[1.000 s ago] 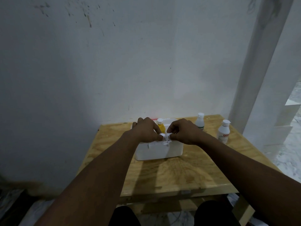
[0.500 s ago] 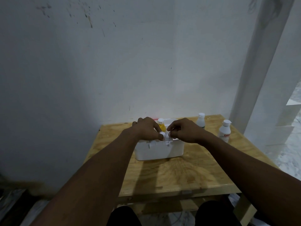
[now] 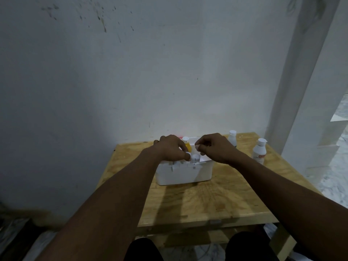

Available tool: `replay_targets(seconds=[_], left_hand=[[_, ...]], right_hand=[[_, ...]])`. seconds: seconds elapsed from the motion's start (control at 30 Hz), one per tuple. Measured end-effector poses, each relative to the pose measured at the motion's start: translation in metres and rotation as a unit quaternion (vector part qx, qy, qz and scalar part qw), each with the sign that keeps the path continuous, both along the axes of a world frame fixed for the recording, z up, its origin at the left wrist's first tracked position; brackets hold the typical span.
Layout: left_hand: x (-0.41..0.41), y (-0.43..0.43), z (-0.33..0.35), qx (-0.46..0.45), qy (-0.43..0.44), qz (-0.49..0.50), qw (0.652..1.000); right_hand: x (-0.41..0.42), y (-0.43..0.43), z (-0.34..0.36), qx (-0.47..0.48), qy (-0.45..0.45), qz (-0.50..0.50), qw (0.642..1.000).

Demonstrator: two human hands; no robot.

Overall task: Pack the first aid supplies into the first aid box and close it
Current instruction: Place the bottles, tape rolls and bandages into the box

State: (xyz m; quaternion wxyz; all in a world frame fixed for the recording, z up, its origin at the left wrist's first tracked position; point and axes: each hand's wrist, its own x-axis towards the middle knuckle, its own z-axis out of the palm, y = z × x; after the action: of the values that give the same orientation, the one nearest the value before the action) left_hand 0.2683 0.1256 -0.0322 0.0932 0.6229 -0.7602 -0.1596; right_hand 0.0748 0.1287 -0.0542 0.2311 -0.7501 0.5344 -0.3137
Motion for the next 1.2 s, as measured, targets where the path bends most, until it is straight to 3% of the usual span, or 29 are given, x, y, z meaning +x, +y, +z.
replay_targets(seconds=[0.17,0.37,0.53,0.67,0.9,1.1,1.2], left_hand=[[-0.004,0.002,0.009,-0.01,0.066,0.014,0.998],[-0.028,-0.006,0.024,-0.087,0.123,0.016,0.988],[-0.071,-0.023,0.028,-0.105,0.087,-0.037,0.99],[-0.108,-0.04,0.021,-0.09,0.065,-0.071,0.991],[-0.151,-0.061,-0.006,-0.05,0.003,-0.123,0.991],[-0.168,-0.067,-0.018,-0.022,-0.007,-0.127,0.992],[-0.169,-0.067,-0.021,-0.071,-0.014,-0.115,0.991]], right_hand=[[-0.007,0.001,0.008,-0.041,-0.014,-0.043,0.998],[-0.044,0.002,0.031,-0.1,-0.004,-0.115,0.988],[-0.097,-0.006,0.037,-0.118,0.048,-0.194,0.973],[-0.13,-0.008,0.026,-0.042,0.097,-0.24,0.965],[-0.147,0.001,-0.002,0.032,0.109,-0.173,0.978],[-0.156,-0.003,-0.015,0.002,0.114,-0.155,0.981],[-0.158,-0.005,-0.016,-0.009,0.111,-0.159,0.981]])
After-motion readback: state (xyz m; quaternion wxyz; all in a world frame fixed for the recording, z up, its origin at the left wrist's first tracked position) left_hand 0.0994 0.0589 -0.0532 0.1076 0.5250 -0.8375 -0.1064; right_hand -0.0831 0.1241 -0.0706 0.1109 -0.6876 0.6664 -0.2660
